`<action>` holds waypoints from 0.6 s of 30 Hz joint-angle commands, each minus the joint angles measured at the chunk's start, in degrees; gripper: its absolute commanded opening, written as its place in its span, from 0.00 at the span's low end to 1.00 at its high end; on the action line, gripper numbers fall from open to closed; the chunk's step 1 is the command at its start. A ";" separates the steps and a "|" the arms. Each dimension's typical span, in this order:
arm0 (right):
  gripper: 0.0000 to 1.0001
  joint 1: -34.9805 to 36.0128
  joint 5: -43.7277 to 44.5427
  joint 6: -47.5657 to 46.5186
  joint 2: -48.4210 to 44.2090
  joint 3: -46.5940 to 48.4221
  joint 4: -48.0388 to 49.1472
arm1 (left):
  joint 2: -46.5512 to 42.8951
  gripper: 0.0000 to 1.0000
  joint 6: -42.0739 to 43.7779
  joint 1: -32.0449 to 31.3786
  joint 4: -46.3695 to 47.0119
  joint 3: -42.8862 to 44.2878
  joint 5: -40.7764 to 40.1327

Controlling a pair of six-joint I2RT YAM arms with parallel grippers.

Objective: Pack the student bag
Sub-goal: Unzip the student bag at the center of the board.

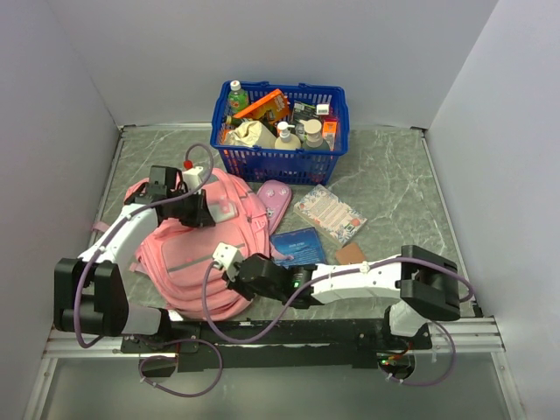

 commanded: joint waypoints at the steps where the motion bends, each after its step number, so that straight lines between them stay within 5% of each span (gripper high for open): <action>1: 0.00 2.71 -4.26 -0.39 1.98 4.79 3.28 | -1.91 0.01 -3.66 1.05 9.71 0.51 0.83; 9: 0.00 3.85 -7.17 -1.71 9.62 14.10 3.99 | -2.78 0.01 -7.53 1.40 12.79 -1.51 4.95; 12: 0.00 3.85 -3.05 -1.71 10.86 15.60 2.50 | -1.47 0.01 -3.32 2.45 7.27 1.73 6.80; 14: 0.00 2.98 2.14 -1.28 9.82 13.77 1.70 | -0.59 0.01 6.37 4.03 2.53 5.15 10.30; 18: 0.00 0.78 3.20 1.89 5.77 7.97 2.67 | 4.41 0.12 29.52 9.72 -21.31 12.89 12.33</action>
